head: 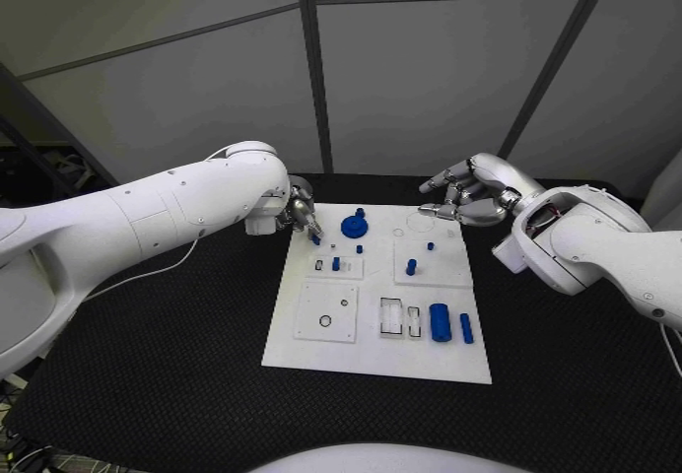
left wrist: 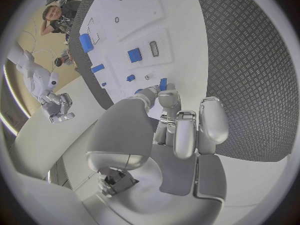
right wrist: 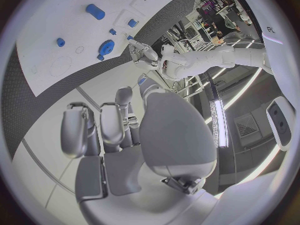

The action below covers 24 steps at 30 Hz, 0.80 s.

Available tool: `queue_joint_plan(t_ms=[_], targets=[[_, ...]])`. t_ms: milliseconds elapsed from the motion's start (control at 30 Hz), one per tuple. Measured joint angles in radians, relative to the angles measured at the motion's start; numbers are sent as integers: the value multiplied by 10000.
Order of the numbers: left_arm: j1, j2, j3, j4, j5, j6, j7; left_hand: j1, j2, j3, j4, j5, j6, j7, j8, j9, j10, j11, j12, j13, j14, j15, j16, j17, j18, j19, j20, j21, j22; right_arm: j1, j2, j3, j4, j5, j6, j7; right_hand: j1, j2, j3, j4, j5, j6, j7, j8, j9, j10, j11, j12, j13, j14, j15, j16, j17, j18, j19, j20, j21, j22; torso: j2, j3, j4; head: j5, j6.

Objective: Assemble the parts on the task board

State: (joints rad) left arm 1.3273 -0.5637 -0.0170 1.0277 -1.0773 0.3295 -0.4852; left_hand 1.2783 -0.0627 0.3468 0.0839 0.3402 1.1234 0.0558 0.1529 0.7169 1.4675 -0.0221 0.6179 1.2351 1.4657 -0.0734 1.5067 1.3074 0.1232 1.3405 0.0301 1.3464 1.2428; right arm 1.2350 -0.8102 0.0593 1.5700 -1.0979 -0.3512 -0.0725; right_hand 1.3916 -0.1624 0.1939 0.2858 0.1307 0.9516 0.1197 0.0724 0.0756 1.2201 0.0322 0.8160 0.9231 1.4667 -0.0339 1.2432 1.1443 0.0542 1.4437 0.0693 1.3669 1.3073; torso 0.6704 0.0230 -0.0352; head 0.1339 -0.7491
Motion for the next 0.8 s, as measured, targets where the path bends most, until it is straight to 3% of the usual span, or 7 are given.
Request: queue_joint_plan(t_ms=[167,233,600,800], targets=[[0,-357,10,598,0,-273,11,-122,-20,96,-42,84,6,-6,46,275,0,0,126,37,32,-34,0,0,-1,13,-13,39,34,0,-21,0,9,0,-2,1,-10,10,0,0,0,0,0,0,0,0,0,0,0,0,0,0,-1,1,0,0,0,0,-6,1,1,37,15],[0,-558,26,903,5,-379,11,-156,-53,99,-42,150,6,-7,48,630,0,1,146,56,12,-55,0,0,0,13,-13,39,42,0,-26,0,13,0,-3,1,-10,10,0,0,0,0,0,0,0,0,0,0,0,0,0,0,-1,0,0,0,0,0,-6,2,1,56,16],[-4,-1656,46,2535,277,-869,-99,-222,-120,246,-137,231,6,-7,104,767,0,1,242,80,-3,-69,0,0,-4,48,23,38,64,1,-86,0,21,0,-8,1,-10,10,0,0,0,0,0,0,0,38,37,0,0,0,0,0,15,0,0,0,0,0,-6,-1,-10,69,1],[-170,-2015,39,3201,372,-1312,-187,-286,-111,265,-156,327,6,-7,151,775,1,1,463,158,-3,-69,0,0,-1,120,-48,118,181,1,-88,0,20,0,-9,1,-10,10,-1,-1,0,0,0,0,0,38,37,0,0,0,0,0,14,0,0,0,0,0,-4,-6,-10,115,-35]])
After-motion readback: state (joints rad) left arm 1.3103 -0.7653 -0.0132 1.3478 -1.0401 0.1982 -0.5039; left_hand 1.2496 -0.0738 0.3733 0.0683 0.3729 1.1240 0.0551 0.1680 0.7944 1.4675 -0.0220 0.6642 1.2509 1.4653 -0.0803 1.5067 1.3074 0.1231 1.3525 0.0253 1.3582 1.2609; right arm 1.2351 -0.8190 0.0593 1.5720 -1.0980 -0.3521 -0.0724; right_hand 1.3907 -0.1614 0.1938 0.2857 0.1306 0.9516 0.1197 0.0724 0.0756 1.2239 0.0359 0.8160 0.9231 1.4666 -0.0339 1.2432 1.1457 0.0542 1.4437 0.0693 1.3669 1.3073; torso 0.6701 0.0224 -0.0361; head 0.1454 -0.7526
